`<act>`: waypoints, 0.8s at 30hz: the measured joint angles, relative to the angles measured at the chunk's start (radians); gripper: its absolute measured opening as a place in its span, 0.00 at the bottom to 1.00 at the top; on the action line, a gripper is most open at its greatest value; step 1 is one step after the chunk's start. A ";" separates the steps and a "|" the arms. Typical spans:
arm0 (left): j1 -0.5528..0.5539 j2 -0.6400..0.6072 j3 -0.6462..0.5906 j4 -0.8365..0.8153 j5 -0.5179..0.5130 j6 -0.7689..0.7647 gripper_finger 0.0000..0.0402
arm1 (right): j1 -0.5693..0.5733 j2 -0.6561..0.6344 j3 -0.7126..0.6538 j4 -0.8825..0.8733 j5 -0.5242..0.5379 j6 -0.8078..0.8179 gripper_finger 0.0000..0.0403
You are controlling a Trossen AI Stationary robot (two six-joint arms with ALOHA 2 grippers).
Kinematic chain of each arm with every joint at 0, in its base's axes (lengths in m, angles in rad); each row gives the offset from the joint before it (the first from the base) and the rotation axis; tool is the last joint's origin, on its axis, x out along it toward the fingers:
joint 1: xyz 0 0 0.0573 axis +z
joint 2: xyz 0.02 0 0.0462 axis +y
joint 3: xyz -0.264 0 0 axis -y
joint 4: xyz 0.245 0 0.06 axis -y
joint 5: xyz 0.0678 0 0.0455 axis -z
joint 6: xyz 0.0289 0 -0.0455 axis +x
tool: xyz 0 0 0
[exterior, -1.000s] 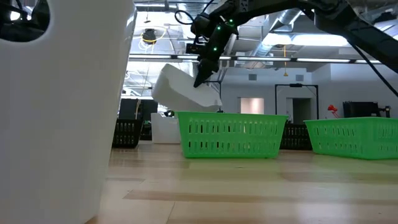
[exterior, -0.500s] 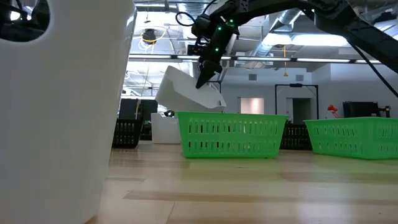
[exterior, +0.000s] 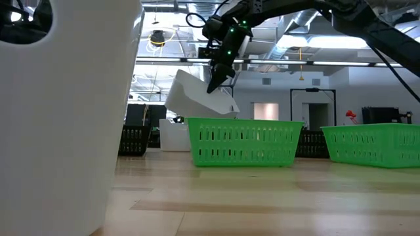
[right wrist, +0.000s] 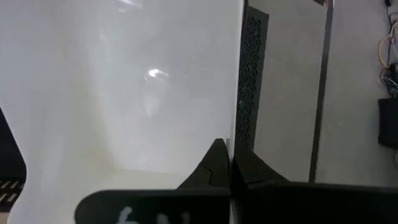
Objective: Stack baskets by color
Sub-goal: Stack the bottom right white bin on the top white bin
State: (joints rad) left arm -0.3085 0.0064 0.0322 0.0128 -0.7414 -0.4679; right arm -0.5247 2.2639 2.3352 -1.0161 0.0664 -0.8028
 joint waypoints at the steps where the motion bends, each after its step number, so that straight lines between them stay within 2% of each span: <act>1: 0.000 0.000 0.000 0.000 0.000 0.000 0.64 | 0.000 0.000 0.000 0.000 0.011 -0.001 0.00; 24: 0.000 0.000 0.000 0.000 0.000 -0.026 0.64 | 0.000 0.000 -0.001 0.003 0.024 -0.021 0.00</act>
State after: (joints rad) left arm -0.3085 0.0063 0.0322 0.0128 -0.7414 -0.4942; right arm -0.5251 2.2635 2.3344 -1.0135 0.0906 -0.8242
